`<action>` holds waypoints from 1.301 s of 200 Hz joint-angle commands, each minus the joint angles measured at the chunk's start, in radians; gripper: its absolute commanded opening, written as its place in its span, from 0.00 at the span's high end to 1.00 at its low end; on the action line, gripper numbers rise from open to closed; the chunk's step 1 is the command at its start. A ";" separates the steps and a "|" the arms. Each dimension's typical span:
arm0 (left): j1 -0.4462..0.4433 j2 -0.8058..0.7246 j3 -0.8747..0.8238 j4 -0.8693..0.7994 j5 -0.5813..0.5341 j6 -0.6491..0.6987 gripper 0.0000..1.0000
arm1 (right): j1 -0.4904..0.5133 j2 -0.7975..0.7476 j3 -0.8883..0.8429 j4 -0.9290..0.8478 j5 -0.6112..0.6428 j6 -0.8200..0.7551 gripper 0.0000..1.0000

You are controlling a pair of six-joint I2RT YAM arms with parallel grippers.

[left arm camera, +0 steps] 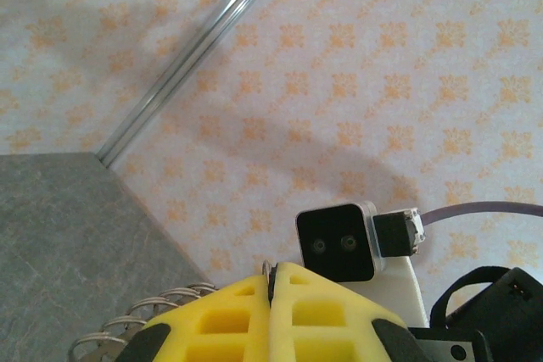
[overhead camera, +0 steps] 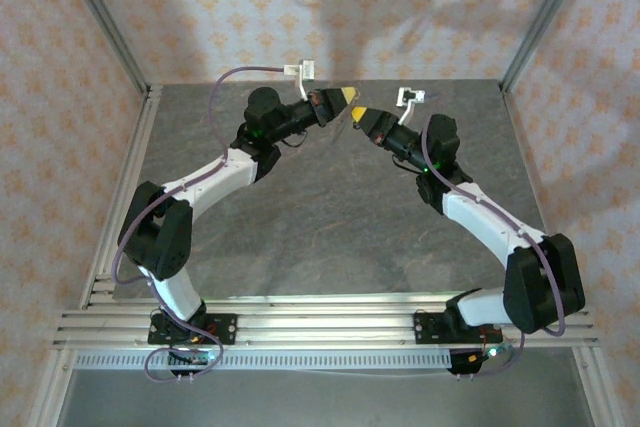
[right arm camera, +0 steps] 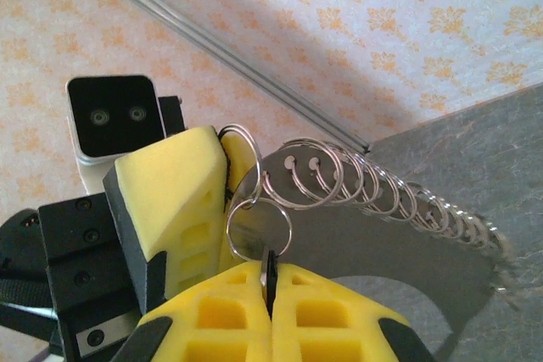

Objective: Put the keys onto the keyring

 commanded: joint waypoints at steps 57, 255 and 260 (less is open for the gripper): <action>-0.015 -0.082 -0.006 0.151 -0.116 -0.006 1.00 | 0.018 -0.017 0.003 -0.125 0.030 0.001 0.94; -0.014 -0.008 0.105 0.183 -0.002 -0.051 1.00 | -0.118 0.080 0.209 0.212 0.027 0.265 0.63; -0.014 -0.008 0.106 0.186 -0.001 -0.056 1.00 | -0.110 0.086 0.212 0.218 0.028 0.263 0.63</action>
